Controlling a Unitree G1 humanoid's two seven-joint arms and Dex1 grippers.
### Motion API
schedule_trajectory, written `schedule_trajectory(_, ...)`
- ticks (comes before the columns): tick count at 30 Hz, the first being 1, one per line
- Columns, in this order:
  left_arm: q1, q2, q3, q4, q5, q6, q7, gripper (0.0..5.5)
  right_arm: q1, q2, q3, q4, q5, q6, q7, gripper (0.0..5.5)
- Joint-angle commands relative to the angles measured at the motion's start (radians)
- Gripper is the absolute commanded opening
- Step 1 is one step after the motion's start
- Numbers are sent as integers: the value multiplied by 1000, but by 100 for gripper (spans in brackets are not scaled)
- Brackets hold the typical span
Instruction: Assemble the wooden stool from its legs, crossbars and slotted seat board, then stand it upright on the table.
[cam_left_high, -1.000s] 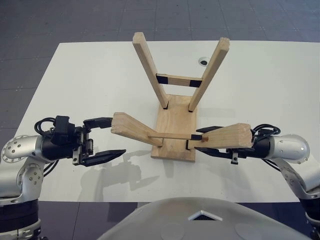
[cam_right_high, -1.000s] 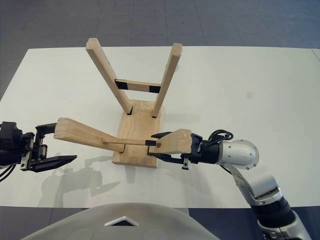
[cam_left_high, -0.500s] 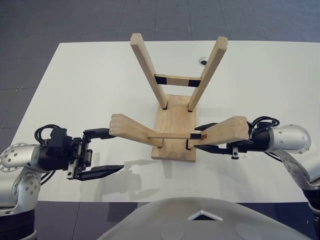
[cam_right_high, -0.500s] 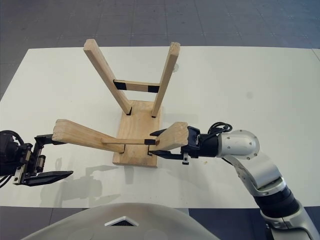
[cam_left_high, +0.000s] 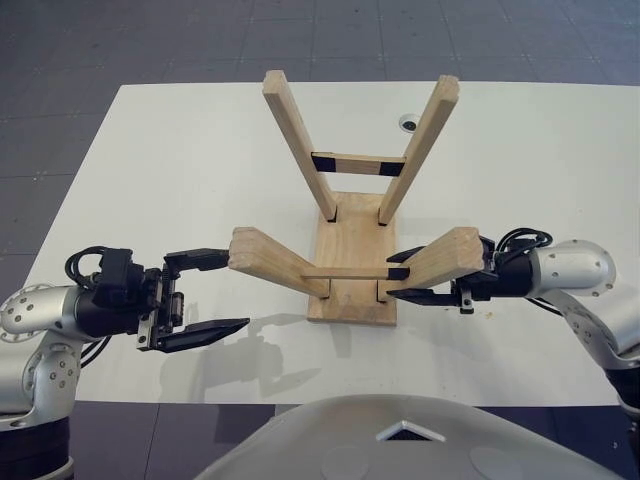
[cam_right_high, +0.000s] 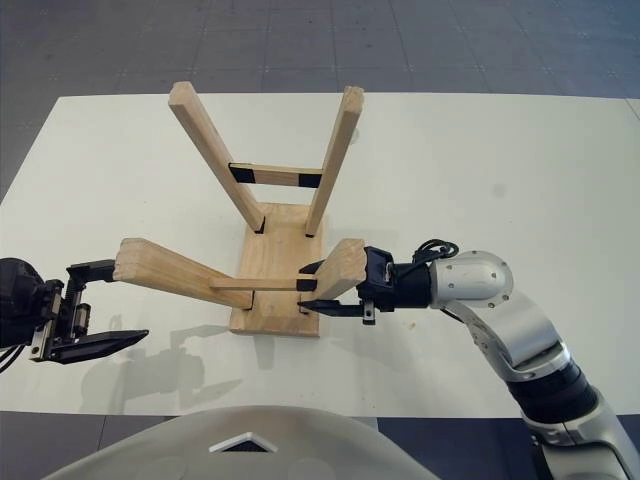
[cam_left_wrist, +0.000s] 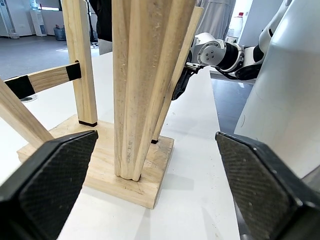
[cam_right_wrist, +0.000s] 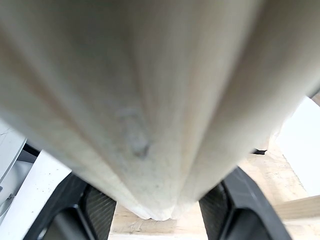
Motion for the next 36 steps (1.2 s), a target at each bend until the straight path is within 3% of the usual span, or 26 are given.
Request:
schedule_trajectory(1, -13, -1, -6, -53, -16, 17, 37, 437, 37, -19, 156, 39, -136, 136, 4, 206)
schedule_trajectory(8, -3, -31, -84, -184, 48, 27, 194, 437, -25, 28, 251, 37, -192, 160, -66, 206)
schedule_trajectory(10, 8, -30, -67, -184, 57, 10, 206, 437, -27, 26, 258, 44, -192, 158, -73, 206)
schedule_trajectory(14, -126, -88, 17, -118, 30, 41, 446, 437, -26, 35, 255, 69, -188, 153, -91, 206)
schedule_trajectory(24, -229, -123, 128, -281, -161, 126, 785, 437, -21, 73, 262, 135, -200, 135, -154, 206)
schedule_trajectory(34, -223, -127, 54, -622, -237, 212, 1244, 437, -32, 123, 249, 195, -219, 125, -180, 206)
schedule_trajectory(36, -202, -65, 12, -668, -203, 150, 1302, 406, -35, 132, 247, 205, -222, 124, -180, 206)
